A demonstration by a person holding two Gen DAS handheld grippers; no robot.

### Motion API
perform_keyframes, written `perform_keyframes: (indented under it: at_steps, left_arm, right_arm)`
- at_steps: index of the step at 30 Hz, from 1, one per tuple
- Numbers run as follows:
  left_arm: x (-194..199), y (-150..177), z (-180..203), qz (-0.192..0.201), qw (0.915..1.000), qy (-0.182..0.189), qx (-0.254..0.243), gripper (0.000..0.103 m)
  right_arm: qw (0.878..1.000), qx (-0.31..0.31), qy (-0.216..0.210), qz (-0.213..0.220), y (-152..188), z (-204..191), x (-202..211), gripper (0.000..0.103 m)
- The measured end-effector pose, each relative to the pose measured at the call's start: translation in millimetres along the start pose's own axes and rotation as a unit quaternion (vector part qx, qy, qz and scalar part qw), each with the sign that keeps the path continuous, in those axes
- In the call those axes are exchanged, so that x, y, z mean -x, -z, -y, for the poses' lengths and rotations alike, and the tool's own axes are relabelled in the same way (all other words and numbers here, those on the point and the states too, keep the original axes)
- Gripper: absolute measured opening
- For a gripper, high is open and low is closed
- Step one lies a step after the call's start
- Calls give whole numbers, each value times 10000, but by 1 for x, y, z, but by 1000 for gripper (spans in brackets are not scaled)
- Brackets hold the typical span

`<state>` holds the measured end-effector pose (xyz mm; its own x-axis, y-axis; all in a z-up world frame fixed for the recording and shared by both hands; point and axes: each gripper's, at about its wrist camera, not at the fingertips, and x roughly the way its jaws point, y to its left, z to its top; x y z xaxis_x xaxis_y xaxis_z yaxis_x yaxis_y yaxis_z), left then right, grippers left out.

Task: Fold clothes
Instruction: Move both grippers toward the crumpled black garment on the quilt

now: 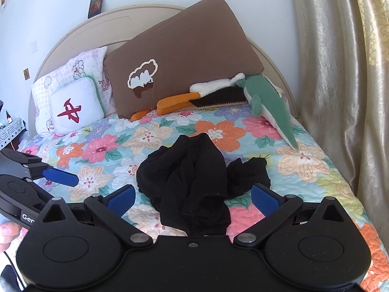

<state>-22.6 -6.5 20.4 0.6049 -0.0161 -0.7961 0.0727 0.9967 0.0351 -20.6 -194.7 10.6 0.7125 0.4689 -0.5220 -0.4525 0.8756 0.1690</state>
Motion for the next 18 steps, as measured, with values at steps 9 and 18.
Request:
perform_keyframes:
  at_steps: [9, 18]
  left_arm:
    - [-7, 1, -5, 32, 9998, 159, 132, 103]
    - [-42, 8, -35, 421, 9969, 156, 649, 101]
  right_arm:
    - [9993, -209, -312, 82, 0, 6, -4, 103]
    - [9973, -697, -225, -112, 3, 23, -26, 103]
